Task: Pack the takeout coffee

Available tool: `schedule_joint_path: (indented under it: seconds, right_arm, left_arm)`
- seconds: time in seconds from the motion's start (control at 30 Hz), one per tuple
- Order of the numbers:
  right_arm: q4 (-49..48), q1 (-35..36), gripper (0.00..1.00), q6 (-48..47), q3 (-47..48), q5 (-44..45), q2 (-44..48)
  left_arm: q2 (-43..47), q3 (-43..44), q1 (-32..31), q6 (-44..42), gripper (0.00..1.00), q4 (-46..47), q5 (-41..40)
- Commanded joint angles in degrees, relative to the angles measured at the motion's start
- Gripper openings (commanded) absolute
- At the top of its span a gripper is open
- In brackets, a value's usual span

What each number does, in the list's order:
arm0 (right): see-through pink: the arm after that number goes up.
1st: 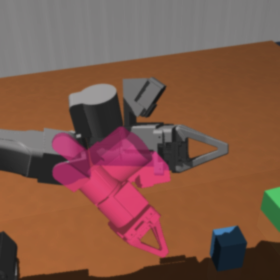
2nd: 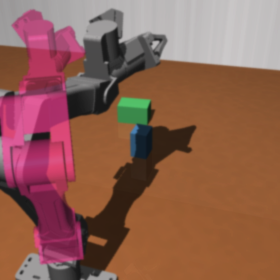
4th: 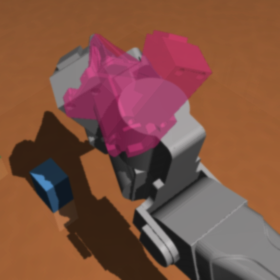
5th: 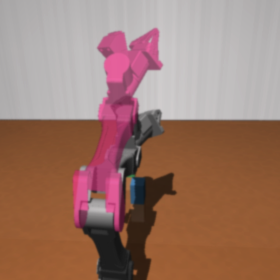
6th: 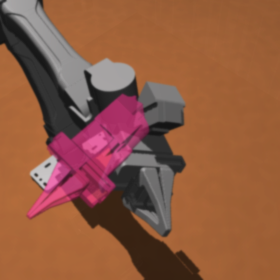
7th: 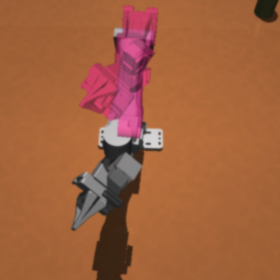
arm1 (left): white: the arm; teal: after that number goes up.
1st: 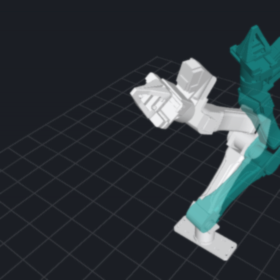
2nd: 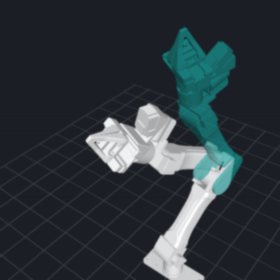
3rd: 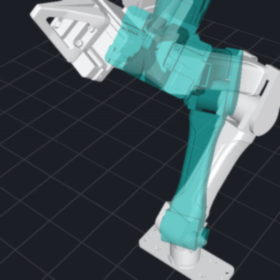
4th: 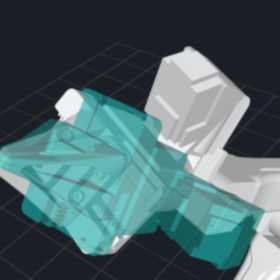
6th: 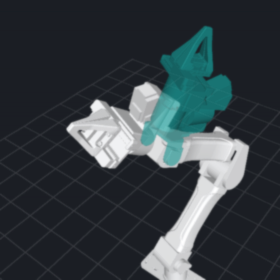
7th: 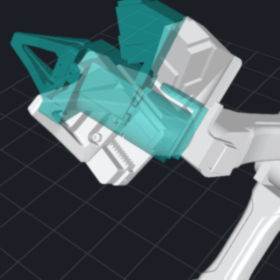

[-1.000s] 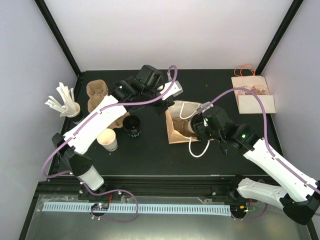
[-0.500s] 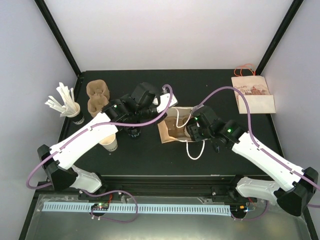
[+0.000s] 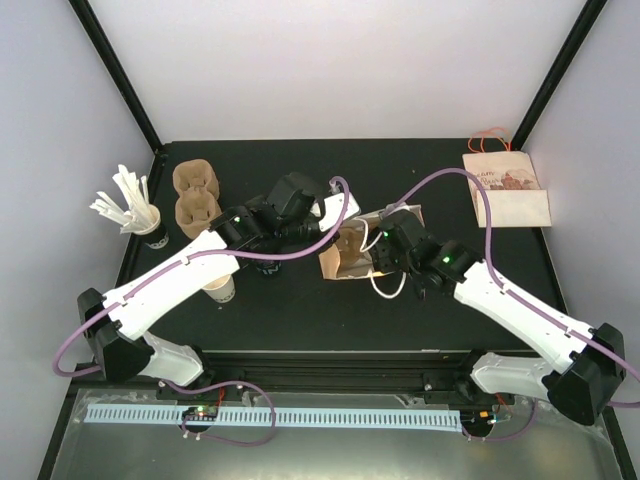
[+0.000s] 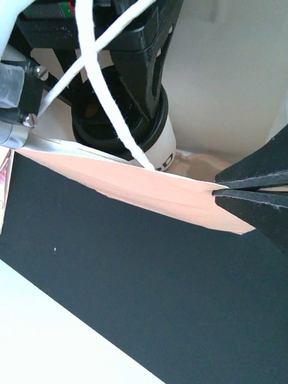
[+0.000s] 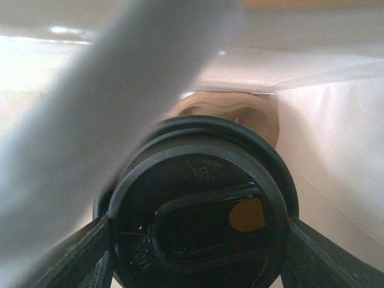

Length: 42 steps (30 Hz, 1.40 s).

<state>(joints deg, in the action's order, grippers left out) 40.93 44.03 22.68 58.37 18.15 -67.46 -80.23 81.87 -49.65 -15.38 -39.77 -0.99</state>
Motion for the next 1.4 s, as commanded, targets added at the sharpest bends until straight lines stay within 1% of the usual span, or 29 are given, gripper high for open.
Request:
schedule_joint_path:
  seconds: [0.0, 0.1, 0.17, 0.23, 0.37, 0.53, 0.63, 0.9, 1.0, 1.13, 1.23, 1.37]
  right_arm:
    - [-5.0, -1.0, 0.39, 1.9, -1.8, 5.0, -0.4]
    - [-2.1, -1.6, 0.39, 2.8, -0.4, 10.6, -2.4]
    - [-0.2, -2.4, 0.39, 3.4, 0.5, 11.5, -3.8]
    - [-0.8, -3.0, 0.38, 3.4, 0.3, 11.4, -3.8]
    - [-7.2, -4.3, 0.38, 2.4, -1.6, 8.3, -1.6]
    - [-12.5, -7.9, 0.38, 3.7, -2.2, 3.3, -1.8]
    - [-16.4, -8.6, 0.38, 3.5, -3.4, 0.3, -1.3]
    - [-17.5, -8.8, 0.38, 3.6, -2.5, -3.4, -3.5]
    - [-15.9, -8.8, 0.39, 5.1, -0.4, -3.3, -4.6]
    - [-8.8, -8.8, 0.38, 7.8, 5.6, -0.9, -9.3]
    - [-5.7, -8.9, 0.37, 8.2, 9.4, -1.2, -10.6]
    - [4.0, -9.6, 0.35, 8.0, 18.1, -2.6, -14.0]
  left_arm:
    - [2.1, 0.4, -0.6, 1.7, 0.02, 2.8, 3.0]
    - [2.0, 0.5, -0.5, 1.9, 0.02, 3.0, 2.9]
    - [1.8, 0.6, -0.5, 2.4, 0.02, 3.4, 2.8]
    - [1.7, 0.6, -0.3, 2.5, 0.02, 3.6, 2.8]
    - [1.6, 0.4, -0.1, 2.8, 0.02, 4.2, 3.7]
    - [1.2, 0.5, 0.2, 3.4, 0.02, 4.1, 4.5]
    - [1.1, 0.4, 0.5, 4.0, 0.02, 4.2, 5.4]
    - [0.4, 0.3, 0.9, 6.6, 0.01, 4.8, 8.2]
    - [0.0, 0.6, 1.6, 8.4, 0.02, 5.0, 9.1]
    - [-0.3, 0.8, 3.8, 11.6, 0.02, 6.3, 12.6]
    - [-0.7, 1.0, 5.9, 15.3, 0.02, 7.2, 15.8]
    - [-1.8, 2.5, 9.0, 20.3, 0.02, 7.0, 20.1]
